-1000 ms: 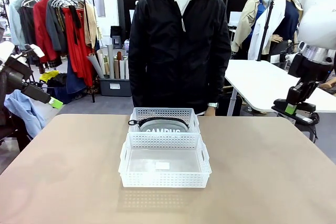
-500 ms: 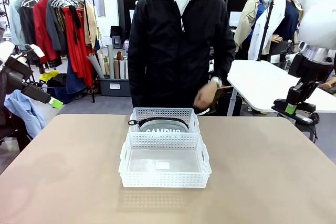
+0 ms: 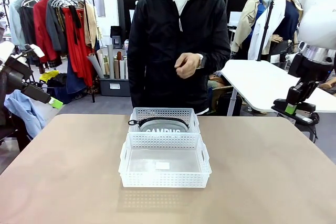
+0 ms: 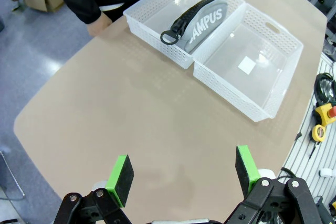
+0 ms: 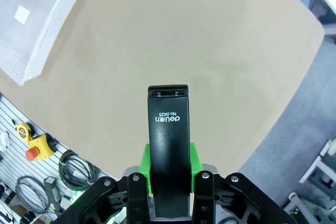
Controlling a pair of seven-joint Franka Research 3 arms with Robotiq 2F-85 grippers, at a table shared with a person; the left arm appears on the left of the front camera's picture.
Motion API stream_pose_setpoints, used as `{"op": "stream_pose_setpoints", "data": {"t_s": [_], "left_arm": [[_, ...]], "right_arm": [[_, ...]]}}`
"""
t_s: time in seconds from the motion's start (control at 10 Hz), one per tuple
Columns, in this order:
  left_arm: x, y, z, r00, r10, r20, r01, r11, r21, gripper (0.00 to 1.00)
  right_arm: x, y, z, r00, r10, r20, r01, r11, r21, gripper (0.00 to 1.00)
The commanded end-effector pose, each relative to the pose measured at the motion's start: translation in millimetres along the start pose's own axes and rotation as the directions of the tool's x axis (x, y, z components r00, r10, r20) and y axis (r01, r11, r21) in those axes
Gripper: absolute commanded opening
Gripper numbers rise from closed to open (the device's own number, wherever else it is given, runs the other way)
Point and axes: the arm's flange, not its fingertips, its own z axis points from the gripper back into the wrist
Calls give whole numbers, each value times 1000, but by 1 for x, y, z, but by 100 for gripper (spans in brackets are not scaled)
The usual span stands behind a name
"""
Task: Distribute items into two baskets.
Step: Place the picked Stapler into the Organizing basket as instructed by the person.
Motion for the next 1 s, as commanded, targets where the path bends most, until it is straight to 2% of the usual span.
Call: {"op": "stream_pose_setpoints", "data": {"t_s": [0.0,0.9], "left_arm": [[3,1,0,1000,12,-4,-12,1000,2,100],[3,1,0,1000,12,-4,-12,1000,2,100]], "right_arm": [[1,-1,2,1000,-2,10,2,1000,-15,0],[1,-1,2,1000,-2,10,2,1000,-15,0]]}}
